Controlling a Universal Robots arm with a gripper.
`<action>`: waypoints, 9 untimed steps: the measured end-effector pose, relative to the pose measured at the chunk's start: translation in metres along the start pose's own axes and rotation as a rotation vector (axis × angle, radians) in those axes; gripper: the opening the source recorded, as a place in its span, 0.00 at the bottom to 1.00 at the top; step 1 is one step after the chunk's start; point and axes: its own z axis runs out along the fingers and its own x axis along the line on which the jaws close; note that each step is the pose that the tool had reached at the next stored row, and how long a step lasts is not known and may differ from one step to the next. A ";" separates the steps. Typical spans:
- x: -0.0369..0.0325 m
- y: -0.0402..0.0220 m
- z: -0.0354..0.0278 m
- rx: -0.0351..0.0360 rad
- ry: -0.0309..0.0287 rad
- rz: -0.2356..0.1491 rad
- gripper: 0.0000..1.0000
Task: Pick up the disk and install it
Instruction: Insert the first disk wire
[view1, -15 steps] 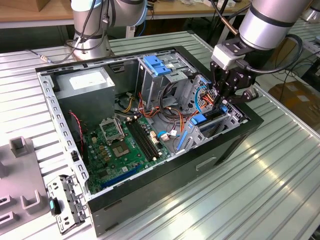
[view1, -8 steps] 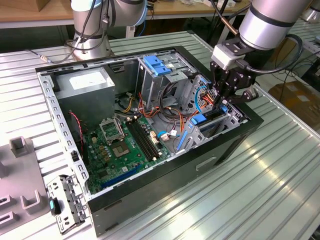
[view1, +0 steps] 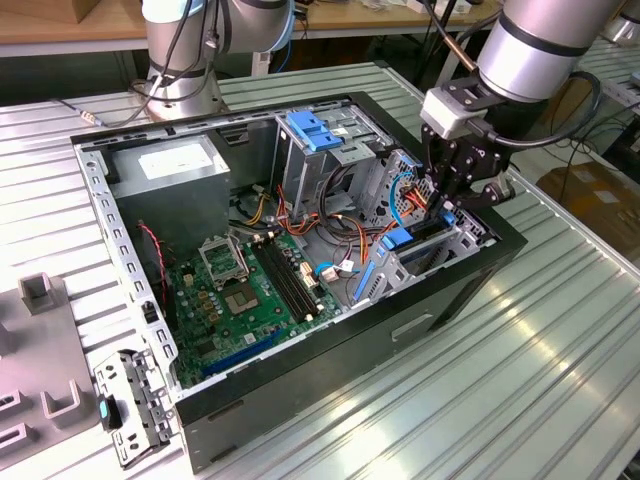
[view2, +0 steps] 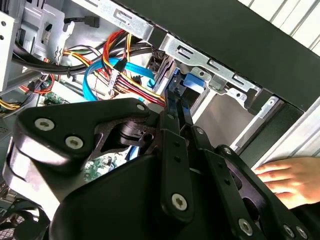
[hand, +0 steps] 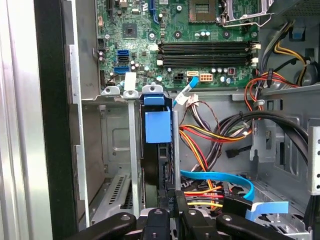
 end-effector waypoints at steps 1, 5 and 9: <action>0.0000 0.0000 0.0007 -0.0001 0.0000 0.000 0.17; 0.0001 0.0002 0.0025 -0.0001 0.0001 0.000 0.17; 0.0001 0.0002 0.0035 -0.0001 0.0002 0.000 0.17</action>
